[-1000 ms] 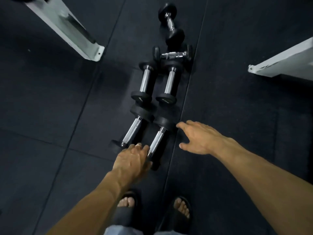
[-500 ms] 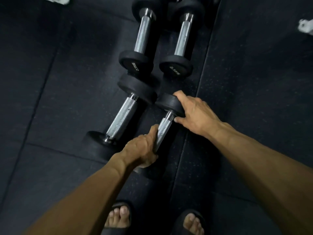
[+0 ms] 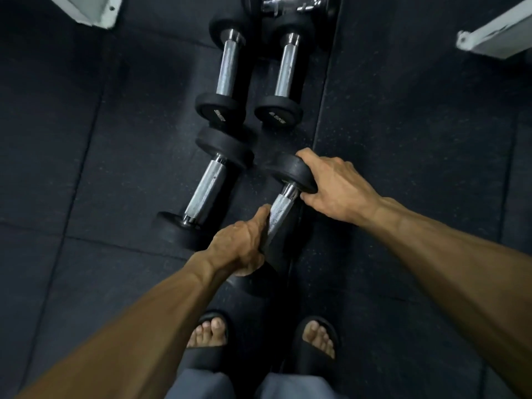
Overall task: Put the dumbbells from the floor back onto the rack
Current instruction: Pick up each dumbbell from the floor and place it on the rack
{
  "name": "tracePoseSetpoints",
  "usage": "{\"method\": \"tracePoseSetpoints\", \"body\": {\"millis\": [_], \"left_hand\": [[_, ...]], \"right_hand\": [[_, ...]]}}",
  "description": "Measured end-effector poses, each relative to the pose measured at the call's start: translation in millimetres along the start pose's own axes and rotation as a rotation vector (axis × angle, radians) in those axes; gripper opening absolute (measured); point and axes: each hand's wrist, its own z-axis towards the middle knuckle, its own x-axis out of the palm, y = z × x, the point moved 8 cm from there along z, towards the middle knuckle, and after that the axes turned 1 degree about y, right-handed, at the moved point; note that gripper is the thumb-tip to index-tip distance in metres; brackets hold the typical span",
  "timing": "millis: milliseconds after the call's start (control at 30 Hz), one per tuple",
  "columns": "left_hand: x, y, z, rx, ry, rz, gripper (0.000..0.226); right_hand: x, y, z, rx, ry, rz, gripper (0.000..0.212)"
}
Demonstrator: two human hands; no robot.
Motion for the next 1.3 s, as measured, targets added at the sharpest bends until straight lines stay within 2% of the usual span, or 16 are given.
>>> {"method": "tracePoseSetpoints", "body": {"millis": [167,300,433,600,767,1000,1300], "left_hand": [[-42.8,-41.1,-57.6,0.04,0.039,0.01,0.098],[-105.3,-94.0,-116.7,0.136,-0.03,0.047,0.09],[-168.3,-153.7,-177.1,0.242,-0.063,0.018,0.083],[-237.1,-238.2,-254.1,0.406,-0.101,0.018,0.078],[-279.5,-333.5,-319.7,0.564,-0.133,0.003,0.084],[-269.2,-483.0,-384.7,0.738,-0.11,0.055,0.089],[-159.3,-689.8,-458.1,0.972,0.077,0.08,0.088]], "right_hand": [[-72.4,22.0,-52.2,0.008,-0.035,-0.029,0.058],[-154.3,41.0,-102.2,0.042,-0.094,-0.047,0.057],[-249.9,62.1,-159.5,0.076,-0.167,-0.067,0.058],[-370.0,79.9,-249.3,0.138,-0.265,-0.111,0.048],[-468.0,81.0,-348.7,0.167,-0.377,-0.188,0.046],[-546.0,33.7,-499.6,0.273,-0.48,-0.253,0.047],[-572.2,-71.9,-723.3,0.516,-0.477,-0.251,0.042]]}}
